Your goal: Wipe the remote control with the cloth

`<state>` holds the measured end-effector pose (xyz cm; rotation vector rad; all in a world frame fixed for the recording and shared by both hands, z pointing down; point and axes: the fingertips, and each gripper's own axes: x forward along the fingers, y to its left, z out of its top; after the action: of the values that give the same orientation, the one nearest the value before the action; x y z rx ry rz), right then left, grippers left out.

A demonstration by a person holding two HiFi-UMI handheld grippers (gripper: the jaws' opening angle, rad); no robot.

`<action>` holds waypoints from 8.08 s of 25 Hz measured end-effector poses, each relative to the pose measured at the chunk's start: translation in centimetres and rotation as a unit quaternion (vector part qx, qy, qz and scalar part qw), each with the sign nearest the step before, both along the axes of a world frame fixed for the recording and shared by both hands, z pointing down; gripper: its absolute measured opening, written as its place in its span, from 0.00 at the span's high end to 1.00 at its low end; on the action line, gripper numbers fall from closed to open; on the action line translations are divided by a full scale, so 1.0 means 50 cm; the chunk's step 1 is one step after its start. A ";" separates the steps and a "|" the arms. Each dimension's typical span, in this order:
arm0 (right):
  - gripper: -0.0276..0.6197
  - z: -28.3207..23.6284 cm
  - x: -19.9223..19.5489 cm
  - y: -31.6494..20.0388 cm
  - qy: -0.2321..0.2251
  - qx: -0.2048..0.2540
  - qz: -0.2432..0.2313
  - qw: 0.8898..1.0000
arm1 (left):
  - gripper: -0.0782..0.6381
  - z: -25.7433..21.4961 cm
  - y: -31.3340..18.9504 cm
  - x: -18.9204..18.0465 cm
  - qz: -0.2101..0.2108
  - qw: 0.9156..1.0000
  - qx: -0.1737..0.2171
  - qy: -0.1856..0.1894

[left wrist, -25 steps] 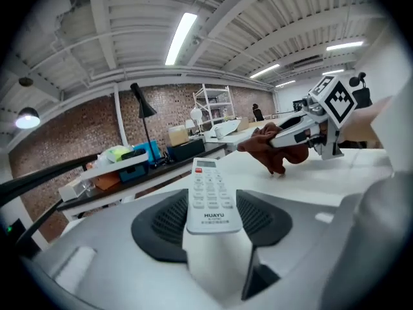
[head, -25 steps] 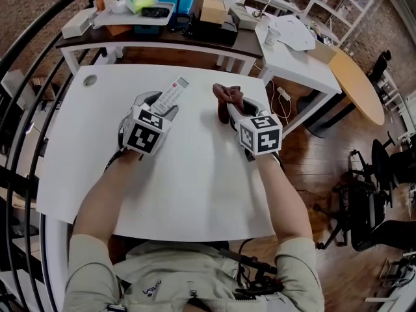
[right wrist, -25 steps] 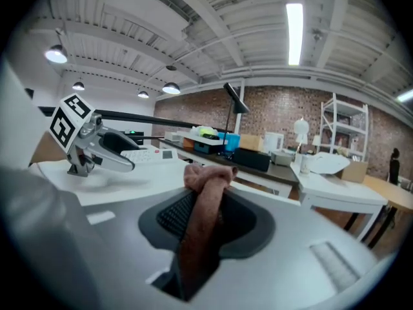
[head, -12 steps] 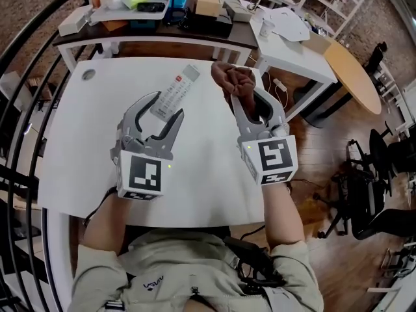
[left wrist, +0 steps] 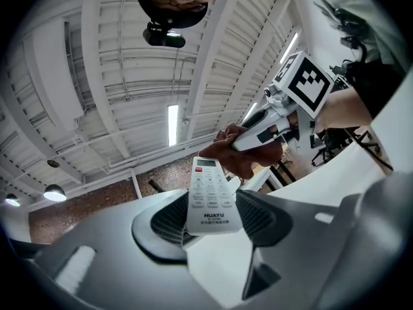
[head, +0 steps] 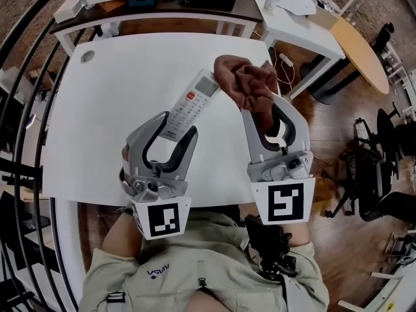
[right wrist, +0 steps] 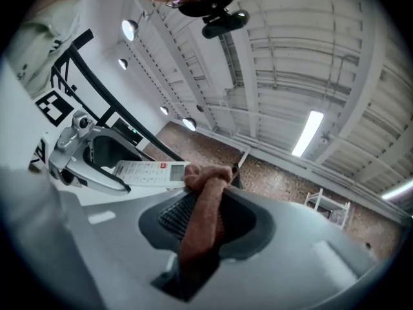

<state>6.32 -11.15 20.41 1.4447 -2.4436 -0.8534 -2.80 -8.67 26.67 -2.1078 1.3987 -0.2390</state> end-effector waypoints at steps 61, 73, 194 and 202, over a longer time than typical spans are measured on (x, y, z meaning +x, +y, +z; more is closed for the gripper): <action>0.80 0.093 -0.165 0.138 0.133 0.002 -0.165 0.977 | 0.55 0.030 0.032 0.011 -0.009 0.997 0.061 -0.051; 0.80 0.125 -0.184 0.163 0.116 -0.047 -0.231 0.965 | 0.55 0.028 0.020 -0.003 0.005 0.999 0.038 -0.013; 0.79 0.323 0.038 -0.516 0.043 -0.286 -0.016 0.957 | 0.59 0.209 -0.647 -0.038 0.089 0.892 -0.392 0.208; 0.79 0.319 0.052 -0.497 0.051 -0.287 -0.021 0.956 | 0.76 0.272 -0.620 -0.052 0.133 0.880 -0.450 0.070</action>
<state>8.90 -36.01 36.34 1.1031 -2.3657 -0.1768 -5.40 -39.66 40.25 -3.0916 1.1527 -0.7544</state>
